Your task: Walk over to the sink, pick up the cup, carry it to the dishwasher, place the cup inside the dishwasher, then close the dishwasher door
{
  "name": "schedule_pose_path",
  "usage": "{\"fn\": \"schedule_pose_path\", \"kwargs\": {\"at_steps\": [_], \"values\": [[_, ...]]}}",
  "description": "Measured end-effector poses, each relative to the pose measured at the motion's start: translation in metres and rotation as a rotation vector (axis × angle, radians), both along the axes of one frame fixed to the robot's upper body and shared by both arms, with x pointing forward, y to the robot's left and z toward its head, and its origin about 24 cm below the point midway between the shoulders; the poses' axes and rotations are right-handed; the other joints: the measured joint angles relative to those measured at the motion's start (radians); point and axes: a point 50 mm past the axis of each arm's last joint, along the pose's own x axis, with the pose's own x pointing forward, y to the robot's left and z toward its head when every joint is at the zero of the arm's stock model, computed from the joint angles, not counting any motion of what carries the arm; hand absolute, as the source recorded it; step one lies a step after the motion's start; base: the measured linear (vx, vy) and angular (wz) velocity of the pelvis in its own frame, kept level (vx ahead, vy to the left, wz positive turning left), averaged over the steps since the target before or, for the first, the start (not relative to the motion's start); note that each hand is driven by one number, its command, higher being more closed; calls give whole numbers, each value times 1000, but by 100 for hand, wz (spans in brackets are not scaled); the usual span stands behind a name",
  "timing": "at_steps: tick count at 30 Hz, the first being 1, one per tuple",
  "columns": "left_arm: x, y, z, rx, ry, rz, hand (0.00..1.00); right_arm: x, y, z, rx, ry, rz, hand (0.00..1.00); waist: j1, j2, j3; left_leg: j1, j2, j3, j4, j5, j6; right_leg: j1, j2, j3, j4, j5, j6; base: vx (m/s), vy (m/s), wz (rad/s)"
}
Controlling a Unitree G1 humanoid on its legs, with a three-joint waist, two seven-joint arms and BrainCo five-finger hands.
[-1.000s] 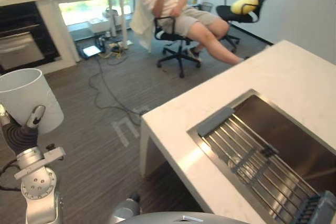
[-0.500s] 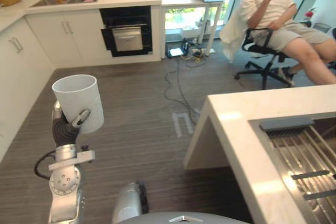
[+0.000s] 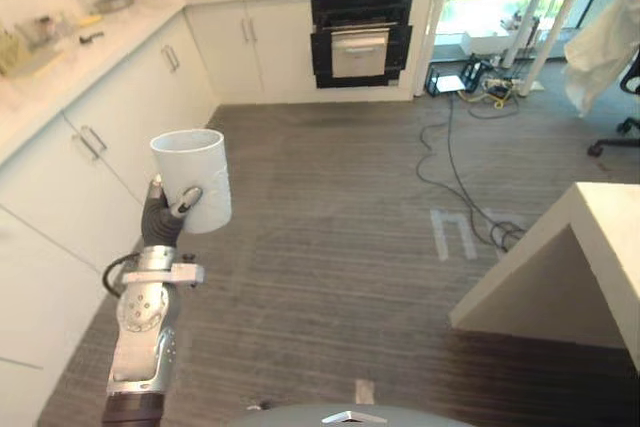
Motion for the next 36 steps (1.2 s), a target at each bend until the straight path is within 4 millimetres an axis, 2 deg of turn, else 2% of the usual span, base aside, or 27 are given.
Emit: {"fn": "schedule_pose_path", "kwargs": {"at_steps": [1, 3, 4, 6, 7, 9, 11, 15, 16, 21, 24, 25, 26, 28, 30, 33, 36], "values": [[2, -4, -4, -8, 23, -19, 100, 1, 3, -1, 2, -6, 9, 0, -1, -10, 5, 5, -6, -7, -19, 11, 2, 5, 0, -7, -3, 3, 1, -71, 76, 34], [8, -22, -26, -27, 152, -96, 100, 10, 11, -2, 4, -9, 46, 0, -11, -45, 15, 12, -14, -34, -24, 23, 7, 25, 4, -17, -23, 15, -18, -106, 61, 22], [8, -25, -32, -26, 185, -109, 100, 11, 13, -2, 7, -4, 49, 0, -14, -47, 15, 12, -16, -43, -25, 24, 7, 28, 10, -5, -26, 10, -24, -100, 33, 22], [9, -41, -43, -47, 241, -154, 100, 10, 18, -2, 28, -8, 37, 0, -55, -50, 11, -10, -12, -87, -26, 23, 11, 27, 75, 149, -18, -79, -53, -121, -39, 67], [10, -46, -43, -59, 238, -167, 100, 9, 20, -3, 34, -5, 37, 0, -60, -50, 10, -12, -13, -99, -26, 22, 13, 24, 95, 191, -17, -97, -64, -88, -51, 81], [11, -60, -47, -74, 250, -207, 100, 6, 27, -3, 47, -17, 35, 0, -60, -52, 15, -6, -18, -101, -26, 24, 16, 42, 127, 277, -11, -125, -76, -11, -30, 71], [12, -63, -52, -93, 268, -193, 100, 4, 27, -3, 42, -23, 44, 0, -57, -62, 16, 7, -24, -100, -26, 30, 24, 68, 122, 273, -10, -114, -86, 1, -4, 41], [19, -66, -42, -79, 229, -152, 100, 3, 32, -3, 70, -24, 83, 0, -45, -78, 4, -3, -8, -64, -26, 32, 23, 62, 128, 282, -28, -64, -62, 11, -1, -3], [32, -80, -35, -78, 211, -112, 100, 10, 38, -1, 129, -13, 255, 0, -24, -105, -18, 31, 50, -63, -27, 41, -26, 92, 195, 285, -50, -94, -64, 7, -4, -6], [32, -80, -34, -81, 210, -110, 100, 10, 37, -2, 128, -13, 252, 0, -24, -104, -18, 31, 58, -50, -26, 45, -26, 91, 198, 291, -48, -90, -67, 0, 0, -3], [32, -73, -35, -113, 216, -67, 100, 10, 38, -2, 118, -29, 246, 0, -29, -97, -14, 30, 67, -42, -19, 64, -27, 101, 213, 302, -55, -82, -73, -12, -7, -1], [31, -68, -36, -157, 218, -38, 100, 10, 37, -1, 116, -38, 239, 0, -30, -84, -5, 32, 77, -39, -18, 71, -25, 104, 218, 301, -56, -79, -76, -53, -27, 3], [30, -65, -36, -179, 218, -20, 100, 11, 36, -1, 112, -44, 237, 0, -30, -83, -5, 34, 82, -39, -18, 74, -26, 106, 224, 302, -56, -78, -78, -90, -39, -4], [17, -45, -42, -252, 223, 66, 100, 11, 33, -1, 101, -64, 245, 0, -18, -57, 12, 56, 108, -27, -18, 78, -32, 106, 247, 318, -47, -95, -97, -139, -54, -18], [5, -32, -53, -290, 261, 119, 100, 10, 30, 0, 91, -73, 247, 0, -8, -40, 17, 77, 115, -17, -17, 63, -21, 110, 251, 320, -20, -118, -90, -127, -44, -6], [-6, -21, -64, -343, 298, 169, 100, 7, 23, 1, 50, -101, 262, 0, -2, -24, 16, 48, 112, 15, 66, -4, -15, 116, 230, 305, 26, -144, -78, -73, -19, 22], [-7, -16, -64, -351, 292, 176, 100, 10, 15, 3, -17, -128, 264, 0, -14, -17, 5, 33, 65, 16, 51, -16, 7, 101, 181, 289, 34, -161, -59, 6, 81, 40]]}}
